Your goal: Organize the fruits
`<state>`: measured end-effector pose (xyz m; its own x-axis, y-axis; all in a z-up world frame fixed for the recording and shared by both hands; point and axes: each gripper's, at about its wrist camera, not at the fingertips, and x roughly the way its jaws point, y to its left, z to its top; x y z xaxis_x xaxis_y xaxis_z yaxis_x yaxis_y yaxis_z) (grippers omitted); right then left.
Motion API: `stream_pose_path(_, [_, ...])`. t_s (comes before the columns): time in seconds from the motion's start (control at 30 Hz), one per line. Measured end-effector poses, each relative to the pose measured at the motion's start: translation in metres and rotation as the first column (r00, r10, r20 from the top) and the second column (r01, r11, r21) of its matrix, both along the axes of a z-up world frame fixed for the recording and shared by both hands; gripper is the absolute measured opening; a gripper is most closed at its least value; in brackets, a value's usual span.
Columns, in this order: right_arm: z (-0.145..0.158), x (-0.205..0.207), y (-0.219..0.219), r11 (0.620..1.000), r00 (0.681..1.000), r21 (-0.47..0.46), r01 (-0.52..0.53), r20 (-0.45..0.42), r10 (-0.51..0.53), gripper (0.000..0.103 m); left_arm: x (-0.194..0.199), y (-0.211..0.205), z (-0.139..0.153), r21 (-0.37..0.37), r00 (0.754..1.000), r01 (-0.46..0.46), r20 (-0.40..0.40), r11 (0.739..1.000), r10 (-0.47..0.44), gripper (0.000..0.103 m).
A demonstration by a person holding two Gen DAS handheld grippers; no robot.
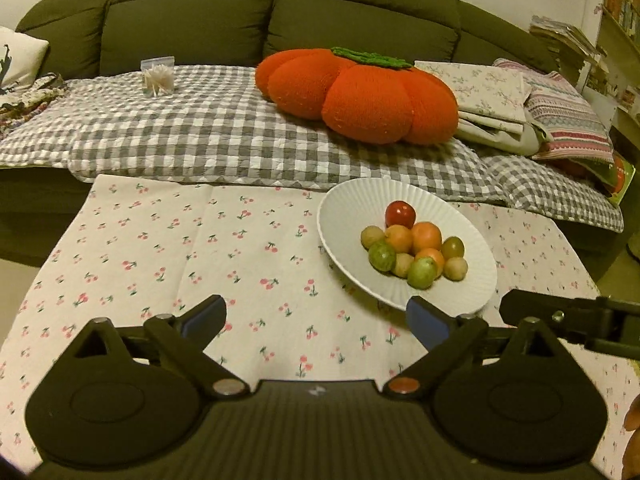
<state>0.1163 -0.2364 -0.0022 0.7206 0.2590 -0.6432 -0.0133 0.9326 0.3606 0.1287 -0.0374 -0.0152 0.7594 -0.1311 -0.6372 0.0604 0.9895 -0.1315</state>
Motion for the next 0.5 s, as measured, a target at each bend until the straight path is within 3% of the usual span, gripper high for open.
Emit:
stream_pose_path(0.3, [0.013,-0.044,-0.004,0.998,0.998,-0.049,0.040,0.044,-0.038,0.101,-0.045,0.002,0.004,-0.011,1.000,-0.025,-0.014,1.000,0.025,0.101])
stream_pose_path(0.5, [0.016,-0.057,0.000,0.995,0.998,-0.095,0.011,0.057,-0.005,0.102,-0.069,0.011,0.007,0.026,0.998,-0.067,0.004,0.997,0.067,0.102])
